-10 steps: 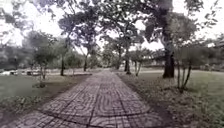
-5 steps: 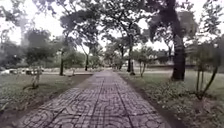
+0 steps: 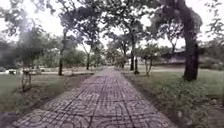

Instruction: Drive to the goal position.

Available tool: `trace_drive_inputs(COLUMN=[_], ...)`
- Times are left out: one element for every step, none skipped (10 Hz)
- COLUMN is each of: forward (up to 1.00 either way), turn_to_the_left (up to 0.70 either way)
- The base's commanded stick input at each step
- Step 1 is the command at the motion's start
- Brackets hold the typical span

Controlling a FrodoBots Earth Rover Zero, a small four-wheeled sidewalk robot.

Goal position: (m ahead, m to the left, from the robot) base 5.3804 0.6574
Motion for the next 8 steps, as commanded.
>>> trace_drive_inputs(forward=[1.00, 1.00, 1.00, 1.00, 1.00, 1.00, 1.00, 1.00], turn_to_the_left=[0.00, 0.00, 0.00, 0.00, 0.00, 0.00, 0.00, 0.00])
